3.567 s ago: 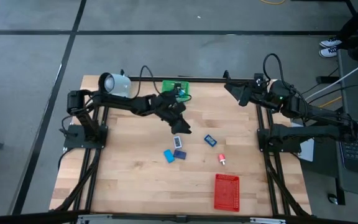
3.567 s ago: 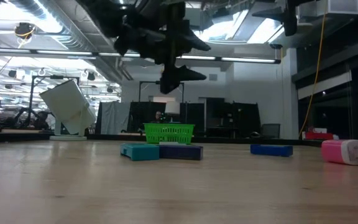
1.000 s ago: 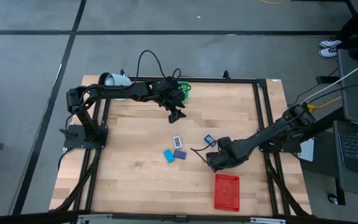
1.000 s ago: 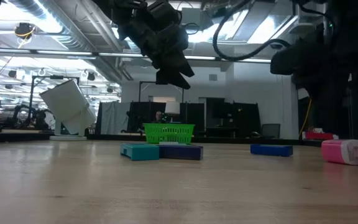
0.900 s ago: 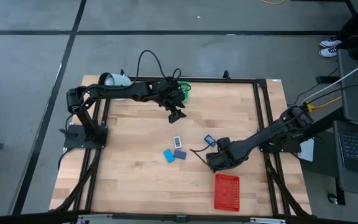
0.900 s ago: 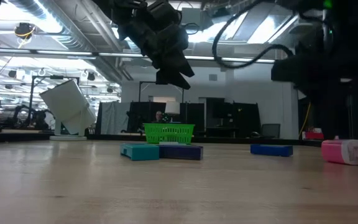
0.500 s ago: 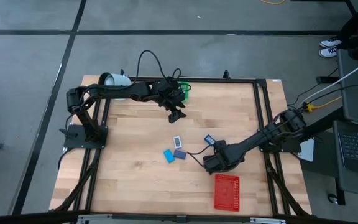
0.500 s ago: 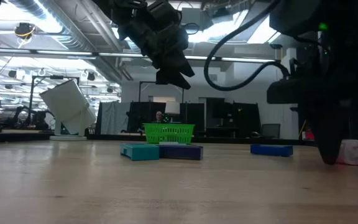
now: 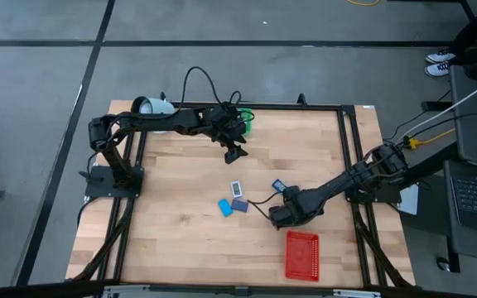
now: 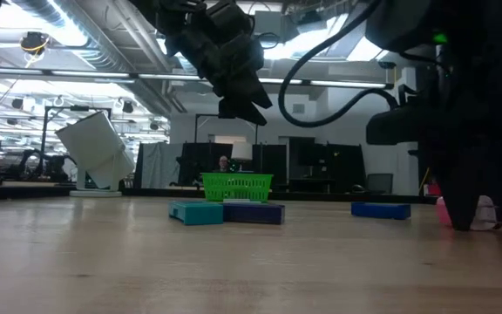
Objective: Pick & Place Office items
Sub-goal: Put the pink charger adapter into the green bin
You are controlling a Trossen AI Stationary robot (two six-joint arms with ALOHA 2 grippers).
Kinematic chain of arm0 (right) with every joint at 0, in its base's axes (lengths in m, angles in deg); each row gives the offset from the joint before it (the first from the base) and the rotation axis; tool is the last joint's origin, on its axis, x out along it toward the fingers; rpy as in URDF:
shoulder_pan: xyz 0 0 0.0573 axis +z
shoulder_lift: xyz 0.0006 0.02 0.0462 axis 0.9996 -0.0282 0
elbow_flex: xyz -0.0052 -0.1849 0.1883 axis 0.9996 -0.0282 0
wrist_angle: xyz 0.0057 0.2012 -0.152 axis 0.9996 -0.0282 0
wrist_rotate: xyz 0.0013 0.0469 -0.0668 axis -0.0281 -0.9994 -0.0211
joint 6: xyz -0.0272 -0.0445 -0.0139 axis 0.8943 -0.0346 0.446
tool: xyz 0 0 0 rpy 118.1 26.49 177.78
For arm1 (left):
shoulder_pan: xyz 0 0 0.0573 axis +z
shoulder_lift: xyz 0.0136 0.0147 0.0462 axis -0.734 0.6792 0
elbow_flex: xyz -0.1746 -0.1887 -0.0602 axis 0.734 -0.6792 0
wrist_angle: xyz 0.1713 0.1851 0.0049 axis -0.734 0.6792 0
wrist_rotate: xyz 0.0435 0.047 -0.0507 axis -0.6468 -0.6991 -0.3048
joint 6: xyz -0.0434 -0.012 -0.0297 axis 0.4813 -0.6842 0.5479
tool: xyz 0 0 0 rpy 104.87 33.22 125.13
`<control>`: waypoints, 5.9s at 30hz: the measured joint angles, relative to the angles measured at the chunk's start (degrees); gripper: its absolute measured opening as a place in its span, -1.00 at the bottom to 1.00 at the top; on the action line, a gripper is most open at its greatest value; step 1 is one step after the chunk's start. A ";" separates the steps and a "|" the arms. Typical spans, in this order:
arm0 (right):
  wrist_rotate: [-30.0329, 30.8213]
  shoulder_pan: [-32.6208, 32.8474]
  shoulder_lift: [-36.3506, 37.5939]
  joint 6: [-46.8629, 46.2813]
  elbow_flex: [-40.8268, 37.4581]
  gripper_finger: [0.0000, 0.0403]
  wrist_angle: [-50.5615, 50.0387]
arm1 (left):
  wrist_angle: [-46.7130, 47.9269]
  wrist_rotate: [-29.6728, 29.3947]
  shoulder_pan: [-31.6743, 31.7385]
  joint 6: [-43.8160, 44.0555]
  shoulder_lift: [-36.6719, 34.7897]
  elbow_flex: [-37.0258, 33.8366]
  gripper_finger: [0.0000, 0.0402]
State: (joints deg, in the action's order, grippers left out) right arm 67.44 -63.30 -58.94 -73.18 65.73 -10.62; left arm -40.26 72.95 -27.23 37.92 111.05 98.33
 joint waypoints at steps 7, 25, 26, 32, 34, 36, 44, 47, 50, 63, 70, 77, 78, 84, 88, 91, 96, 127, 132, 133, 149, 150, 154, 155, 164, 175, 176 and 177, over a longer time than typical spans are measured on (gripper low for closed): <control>2.04 -0.43 0.63 -0.09 -0.20 -0.34 2.88 | -0.65 -0.57 0.04 0.02 0.00 0.00 0.33; 13.33 -9.27 26.46 29.75 -0.20 -0.34 26.36 | -5.52 21.48 4.69 -4.26 -1.00 0.81 0.33; 10.67 -10.13 27.37 32.69 -0.17 -0.34 29.23 | -5.80 22.88 4.56 -5.37 -1.73 1.18 0.33; -9.46 -14.63 29.71 38.56 -0.13 -0.34 36.57 | -5.81 24.48 2.99 -12.40 -7.44 3.72 0.33; -15.90 -15.84 29.65 38.08 -0.15 -0.34 37.29 | -5.81 23.93 1.92 -14.64 -9.26 4.59 0.33; -21.00 -16.90 29.20 37.45 -0.13 -0.34 40.09 | -5.73 23.59 0.63 -16.43 -11.23 5.06 0.33; -29.30 -22.06 29.07 35.72 -0.09 -0.34 52.39 | -1.03 10.51 -7.46 -26.58 -14.67 5.42 0.33; -30.49 -23.68 29.09 35.71 -0.09 -0.34 52.60 | 0.32 6.74 -10.48 -28.76 -14.67 5.40 0.33; -31.92 -24.76 29.05 35.76 -0.11 -0.34 52.49 | -0.19 4.60 -12.82 -30.04 -14.67 5.40 0.33; -36.93 -24.75 29.06 35.67 -0.11 -0.34 53.13 | -1.59 7.23 -14.24 -30.99 -14.67 5.40 0.33; -38.04 -25.05 27.88 35.56 -0.09 -0.34 54.57 | -4.67 10.27 -14.17 -29.00 -14.67 5.40 0.33; -38.31 -25.73 23.43 34.16 -0.13 -0.34 59.60 | -5.41 10.48 -14.16 -28.41 -14.64 5.40 0.33; -38.69 -25.85 22.76 34.05 -0.14 -0.34 59.93 | -5.32 10.51 -14.16 -28.29 -14.62 5.40 0.33; -39.34 -26.18 20.73 32.55 -0.15 -0.34 65.43 | -2.36 10.83 -14.19 -28.29 -14.62 5.42 0.33; -39.43 -26.58 21.11 32.54 -0.13 -0.34 66.59 | 0.43 10.49 -14.14 -29.22 -14.58 5.40 0.33; -39.40 -26.70 21.33 32.25 -0.13 -0.34 66.96 | 0.66 10.49 -14.16 -29.82 -14.58 5.40 0.33; -39.28 -26.65 21.33 31.89 -0.13 -0.34 67.13 | -0.26 10.51 -14.16 -29.92 -14.58 5.40 0.33; -40.22 -26.65 21.42 31.69 -0.15 -0.34 68.38 | -4.72 18.25 -12.46 -24.87 -13.00 5.49 -0.21; -40.81 -26.65 21.42 31.69 -0.15 -0.34 68.59 | -4.95 18.22 -12.48 -24.87 -12.98 5.48 -0.26; -40.84 -26.65 21.42 31.71 -0.15 -0.34 68.59 | -4.95 18.23 -12.48 -24.87 -12.98 5.49 -0.29; -40.64 -26.66 21.46 33.09 0.00 0.68 62.66 | 1.97 16.67 -11.20 -25.58 -12.78 5.35 -0.35; -40.64 -26.67 21.48 33.31 0.02 0.68 61.34 | 3.03 16.48 -10.97 -26.16 -12.79 5.35 -0.35; -40.68 -26.56 21.51 37.26 -0.04 0.63 50.09 | 6.28 11.58 -9.11 -29.47 -13.69 5.35 -0.35; -40.64 -26.34 21.59 38.39 -0.04 0.62 47.04 | 7.02 8.97 -8.19 -29.87 -14.03 5.35 -0.35; -20.68 -23.77 21.64 40.01 -0.09 0.60 29.90 | 8.18 -22.65 2.41 -21.30 -13.82 3.60 -0.35; 5.59 -21.84 21.66 34.17 -0.11 0.60 27.17 | -0.64 -20.46 10.20 -16.21 -2.63 -3.94 -0.35; 5.95 -21.84 21.66 34.07 -0.11 0.60 27.18 | -0.15 -20.37 10.78 -16.73 -1.11 -4.07 -0.35; 6.13 -21.86 21.66 34.17 -0.11 0.60 27.18 | -0.23 -20.34 11.32 -16.84 0.36 -4.09 -0.35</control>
State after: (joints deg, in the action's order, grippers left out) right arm 73.56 -85.16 -37.28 -39.01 65.62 16.56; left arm -40.50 52.60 -15.92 21.08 111.41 94.25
